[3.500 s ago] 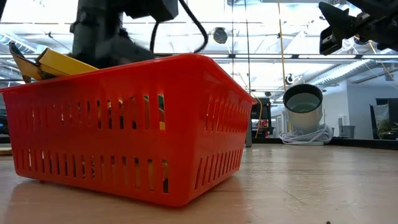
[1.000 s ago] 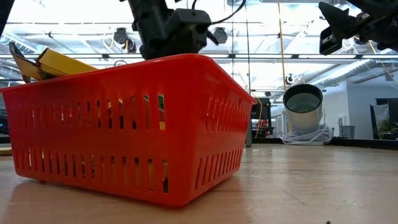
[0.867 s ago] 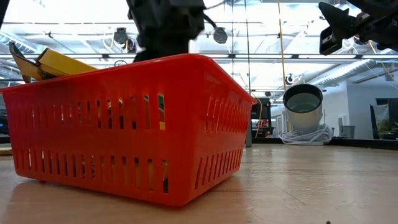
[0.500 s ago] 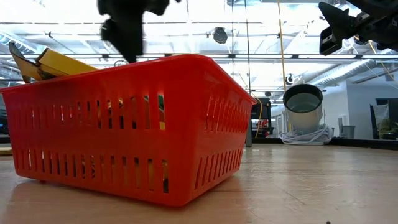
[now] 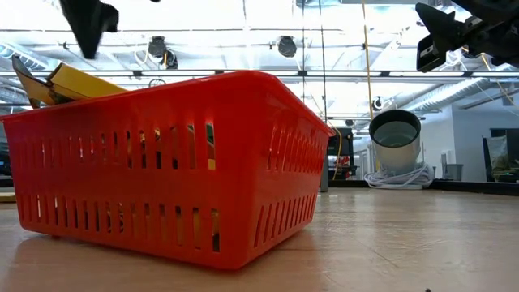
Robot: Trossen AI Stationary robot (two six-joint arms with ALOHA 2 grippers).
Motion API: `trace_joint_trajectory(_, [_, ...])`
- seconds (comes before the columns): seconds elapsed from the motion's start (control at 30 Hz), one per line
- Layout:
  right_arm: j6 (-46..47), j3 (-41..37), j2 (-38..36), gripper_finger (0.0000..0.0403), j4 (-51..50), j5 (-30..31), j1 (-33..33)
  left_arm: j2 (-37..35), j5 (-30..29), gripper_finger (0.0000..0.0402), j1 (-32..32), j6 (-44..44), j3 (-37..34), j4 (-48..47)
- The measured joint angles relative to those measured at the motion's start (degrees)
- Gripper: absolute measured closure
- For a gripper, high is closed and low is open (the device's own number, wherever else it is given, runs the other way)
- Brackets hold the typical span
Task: Pick & Place Office Desk Supplies
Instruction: Put the blue basket on the shelf
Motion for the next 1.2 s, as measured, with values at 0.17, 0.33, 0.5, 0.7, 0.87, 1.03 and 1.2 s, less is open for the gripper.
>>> trace_joint_trajectory(0.17, [0.0,0.0,0.0,0.0261,0.0,0.0,0.0,-1.8,-0.1,0.0183,-3.5,2.0,-0.1,-2.9])
trace_joint_trajectory(0.33, [0.0,0.0,0.0,0.0261,0.0,0.0,0.0,-5.2,-2.2,0.0183,-6.3,3.9,-0.1,-4.6])
trace_joint_trajectory(0.5, [0.0,0.0,0.0,0.0261,0.0,0.0,0.0,-9.2,-4.7,0.0183,-9.6,6.0,-0.3,-9.9])
trace_joint_trajectory(0.7, [0.0,0.0,0.0,0.0261,0.0,0.0,0.0,-16.3,-4.4,0.0183,-16.1,10.1,-6.0,-8.7])
trace_joint_trajectory(0.87, [0.0,0.0,0.0,0.0261,0.0,0.0,0.0,-23.2,1.6,0.0183,-22.0,9.8,-15.7,-1.0])
trace_joint_trajectory(1.03, [0.0,0.0,0.0,0.0261,0.0,0.0,0.0,-27.0,4.4,0.0183,-26.5,6.6,-23.7,6.8])
trace_joint_trajectory(1.2, [0.0,0.0,0.0,0.0261,0.0,0.0,0.0,-27.1,1.4,0.0183,-28.4,4.3,-28.3,13.3])
